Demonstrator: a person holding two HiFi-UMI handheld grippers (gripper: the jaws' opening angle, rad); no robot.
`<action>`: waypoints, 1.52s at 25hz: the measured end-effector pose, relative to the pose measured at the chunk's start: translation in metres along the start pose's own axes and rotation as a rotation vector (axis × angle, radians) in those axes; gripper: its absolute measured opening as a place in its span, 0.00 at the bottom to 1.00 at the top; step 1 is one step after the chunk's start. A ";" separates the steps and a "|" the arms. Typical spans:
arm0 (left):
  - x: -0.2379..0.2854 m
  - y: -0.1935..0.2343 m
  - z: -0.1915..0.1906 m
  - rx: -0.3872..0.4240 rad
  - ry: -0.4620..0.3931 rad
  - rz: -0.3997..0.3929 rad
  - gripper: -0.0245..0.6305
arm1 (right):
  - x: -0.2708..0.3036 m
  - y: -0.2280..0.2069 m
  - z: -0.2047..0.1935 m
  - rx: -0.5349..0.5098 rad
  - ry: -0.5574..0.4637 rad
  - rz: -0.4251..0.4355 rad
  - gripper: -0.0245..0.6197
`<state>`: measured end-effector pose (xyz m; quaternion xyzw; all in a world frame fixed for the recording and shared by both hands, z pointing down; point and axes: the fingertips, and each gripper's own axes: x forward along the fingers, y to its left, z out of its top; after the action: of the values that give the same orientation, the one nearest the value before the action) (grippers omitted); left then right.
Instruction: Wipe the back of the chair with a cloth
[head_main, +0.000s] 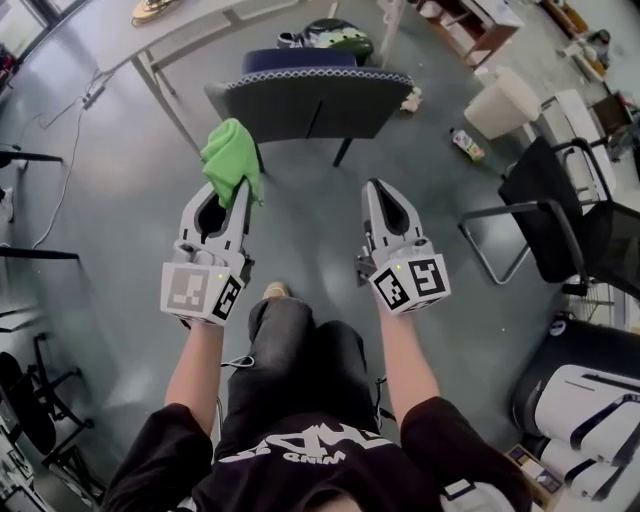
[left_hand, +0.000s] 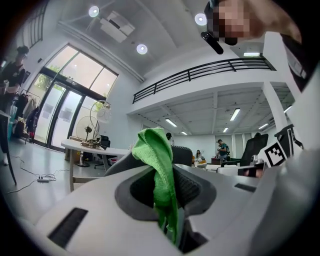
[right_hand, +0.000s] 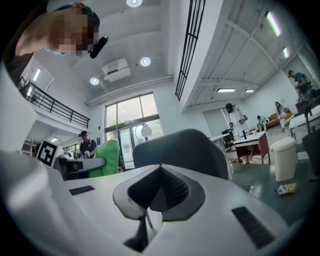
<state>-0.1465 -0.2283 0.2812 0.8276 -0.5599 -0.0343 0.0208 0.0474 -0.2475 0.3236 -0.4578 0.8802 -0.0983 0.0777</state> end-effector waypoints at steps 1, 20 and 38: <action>0.001 0.002 -0.009 0.002 -0.010 0.002 0.14 | 0.003 0.000 -0.011 -0.007 -0.001 0.007 0.03; 0.015 0.013 -0.151 0.033 -0.114 0.032 0.14 | 0.012 -0.017 -0.167 -0.063 -0.050 0.086 0.03; 0.047 0.063 -0.123 0.079 -0.196 0.162 0.14 | -0.016 -0.034 -0.192 -0.059 -0.050 0.055 0.03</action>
<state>-0.1780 -0.2960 0.4069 0.7724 -0.6252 -0.0914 -0.0639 0.0404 -0.2338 0.5185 -0.4379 0.8927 -0.0587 0.0887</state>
